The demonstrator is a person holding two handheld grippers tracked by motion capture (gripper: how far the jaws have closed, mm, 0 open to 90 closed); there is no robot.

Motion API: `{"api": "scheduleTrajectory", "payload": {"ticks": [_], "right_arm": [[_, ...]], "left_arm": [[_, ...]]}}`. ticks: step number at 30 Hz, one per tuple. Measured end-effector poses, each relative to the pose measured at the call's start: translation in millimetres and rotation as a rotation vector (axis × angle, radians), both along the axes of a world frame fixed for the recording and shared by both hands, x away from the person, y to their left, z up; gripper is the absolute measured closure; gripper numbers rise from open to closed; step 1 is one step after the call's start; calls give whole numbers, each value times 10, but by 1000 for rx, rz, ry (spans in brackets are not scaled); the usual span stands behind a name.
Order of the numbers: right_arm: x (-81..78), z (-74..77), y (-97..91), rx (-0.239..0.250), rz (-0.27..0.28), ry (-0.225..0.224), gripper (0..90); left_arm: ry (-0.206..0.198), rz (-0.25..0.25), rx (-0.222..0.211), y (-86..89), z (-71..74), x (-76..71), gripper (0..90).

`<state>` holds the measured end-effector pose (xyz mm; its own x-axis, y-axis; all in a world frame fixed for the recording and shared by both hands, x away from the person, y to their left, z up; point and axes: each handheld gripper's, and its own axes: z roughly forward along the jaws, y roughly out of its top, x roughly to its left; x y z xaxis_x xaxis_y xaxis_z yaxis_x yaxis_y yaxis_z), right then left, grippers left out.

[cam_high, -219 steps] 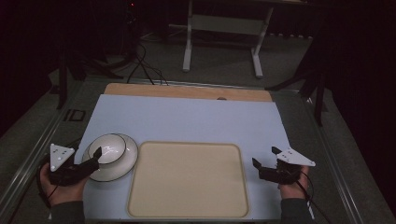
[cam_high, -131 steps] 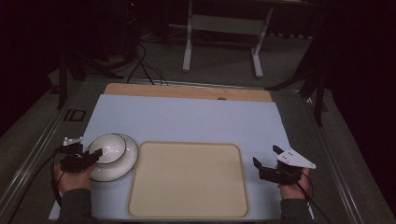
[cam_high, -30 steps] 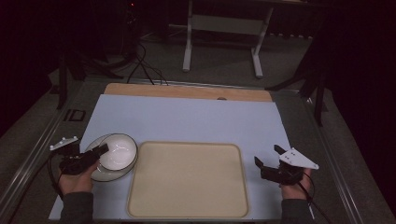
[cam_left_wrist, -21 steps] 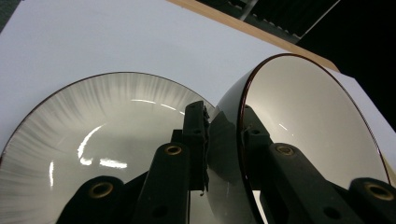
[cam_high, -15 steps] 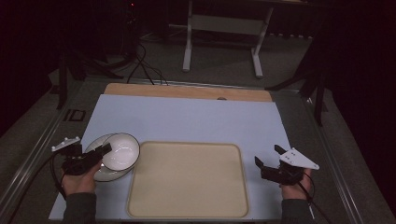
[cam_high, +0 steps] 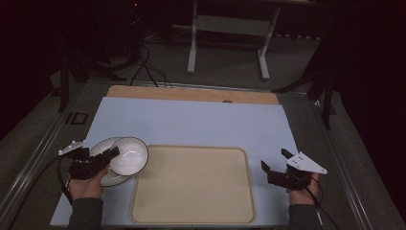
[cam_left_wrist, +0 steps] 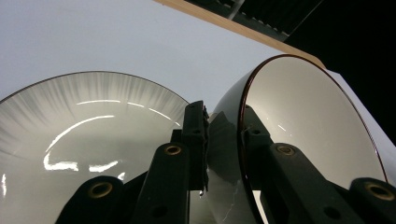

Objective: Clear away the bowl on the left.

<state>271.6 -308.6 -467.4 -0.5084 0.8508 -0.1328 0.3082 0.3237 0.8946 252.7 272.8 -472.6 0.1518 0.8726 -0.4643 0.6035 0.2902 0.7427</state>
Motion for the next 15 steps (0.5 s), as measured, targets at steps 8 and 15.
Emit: {"api": "scheduleTrajectory", "payload": {"ticks": [8, 15], "right_arm": [[-1, 1, 0, 0, -1, -2, 137], [-1, 1, 0, 0, -1, -2, 137]], "left_arm": [[-11, -14, 2, -60, 4, 11, 780], [-20, -35, 10, -122, 7, 21, 779]]}}
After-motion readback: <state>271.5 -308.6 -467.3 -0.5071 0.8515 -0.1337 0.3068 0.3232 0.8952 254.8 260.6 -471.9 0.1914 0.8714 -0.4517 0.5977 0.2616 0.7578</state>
